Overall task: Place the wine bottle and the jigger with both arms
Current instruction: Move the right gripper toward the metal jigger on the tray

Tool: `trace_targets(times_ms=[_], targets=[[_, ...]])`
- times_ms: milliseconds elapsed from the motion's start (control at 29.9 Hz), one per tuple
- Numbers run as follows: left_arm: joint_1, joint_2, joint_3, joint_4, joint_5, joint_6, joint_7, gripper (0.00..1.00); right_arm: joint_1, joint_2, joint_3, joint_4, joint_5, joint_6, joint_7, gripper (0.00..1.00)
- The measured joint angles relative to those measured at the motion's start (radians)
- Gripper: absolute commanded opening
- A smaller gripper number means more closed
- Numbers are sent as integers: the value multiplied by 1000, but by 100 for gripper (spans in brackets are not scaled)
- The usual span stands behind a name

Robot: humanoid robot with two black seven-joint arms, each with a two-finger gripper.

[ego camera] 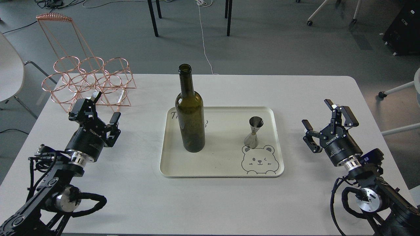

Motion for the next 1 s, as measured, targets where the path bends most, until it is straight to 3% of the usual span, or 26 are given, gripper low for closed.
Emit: trace_targets(times_ms=[335,670,770,1004], targets=[[11,0,6,-22,-12,56,-18,98,0,-65,9,25,-66,0,13,99],[3,27,21,-22,-5,60,-81,98,-56,-268,-1,317,-562,-6,36,99],[3,31,32,-22,-2,61,-84,98,-79,-280,-25,377,-788,-85,36,99],[6,32,50,-34,-2,59,-84,98,-56,-223,-175,376,-1284,-508,37,99]])
